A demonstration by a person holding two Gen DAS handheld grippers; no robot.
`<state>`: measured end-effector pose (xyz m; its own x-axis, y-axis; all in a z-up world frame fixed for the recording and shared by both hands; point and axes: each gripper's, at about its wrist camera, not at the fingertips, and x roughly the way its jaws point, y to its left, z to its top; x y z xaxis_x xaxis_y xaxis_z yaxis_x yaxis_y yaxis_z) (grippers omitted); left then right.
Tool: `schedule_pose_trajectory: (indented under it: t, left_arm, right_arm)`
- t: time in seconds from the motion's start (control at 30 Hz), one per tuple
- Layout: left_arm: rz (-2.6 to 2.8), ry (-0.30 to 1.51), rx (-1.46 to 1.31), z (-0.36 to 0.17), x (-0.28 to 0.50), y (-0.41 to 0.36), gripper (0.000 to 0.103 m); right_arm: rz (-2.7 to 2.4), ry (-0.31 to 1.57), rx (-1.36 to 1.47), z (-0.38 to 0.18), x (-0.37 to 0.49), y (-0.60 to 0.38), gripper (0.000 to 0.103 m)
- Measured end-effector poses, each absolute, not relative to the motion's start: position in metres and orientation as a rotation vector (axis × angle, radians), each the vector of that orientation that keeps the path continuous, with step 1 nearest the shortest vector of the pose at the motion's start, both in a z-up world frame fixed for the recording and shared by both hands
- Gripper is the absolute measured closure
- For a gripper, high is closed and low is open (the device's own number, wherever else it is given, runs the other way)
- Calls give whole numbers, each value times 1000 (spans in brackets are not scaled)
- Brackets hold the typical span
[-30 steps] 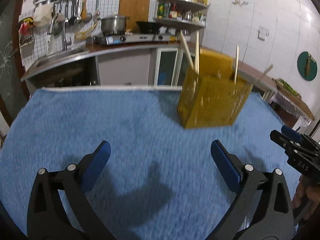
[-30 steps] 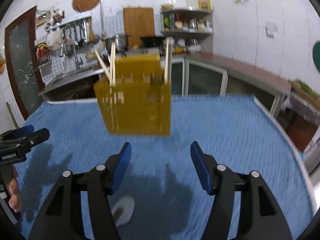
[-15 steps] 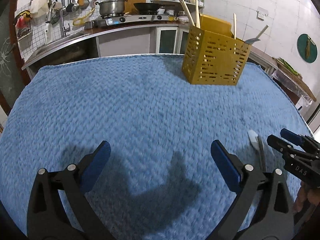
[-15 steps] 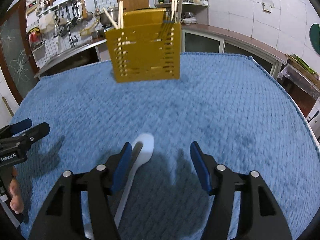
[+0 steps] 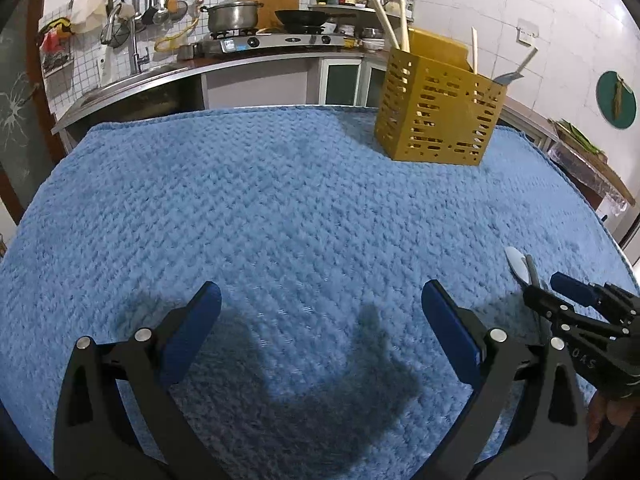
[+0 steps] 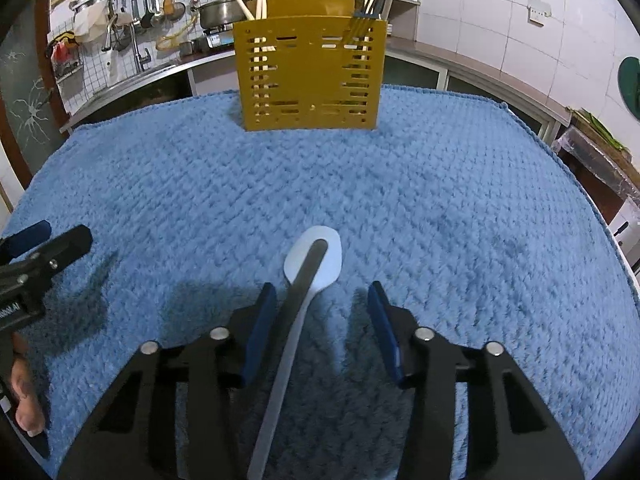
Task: Organize utensils
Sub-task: 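Withdraw both open tools and move the left tool over the white spoon, then close the left tool on the white spoon handle and lift it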
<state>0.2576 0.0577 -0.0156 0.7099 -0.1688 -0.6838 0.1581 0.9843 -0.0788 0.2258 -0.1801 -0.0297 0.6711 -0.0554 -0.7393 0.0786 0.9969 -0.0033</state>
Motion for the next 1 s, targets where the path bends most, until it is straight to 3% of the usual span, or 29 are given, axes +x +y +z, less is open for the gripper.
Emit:
schedule_pose_trajectory:
  t: [0.1,0.43,1.0]
  left_arm:
    - [-177,763,-10,-16,260,61,6]
    - [-192,774,-13,-18,261,63,6]
    - [-189,793,11,-22,262,52,6]
  right_arm:
    - [-78,855,28,-33,230,-180,75]
    - [-71,868,27,-29,234,-176,88]
    - [51,928,236,-27,238,-209,92]
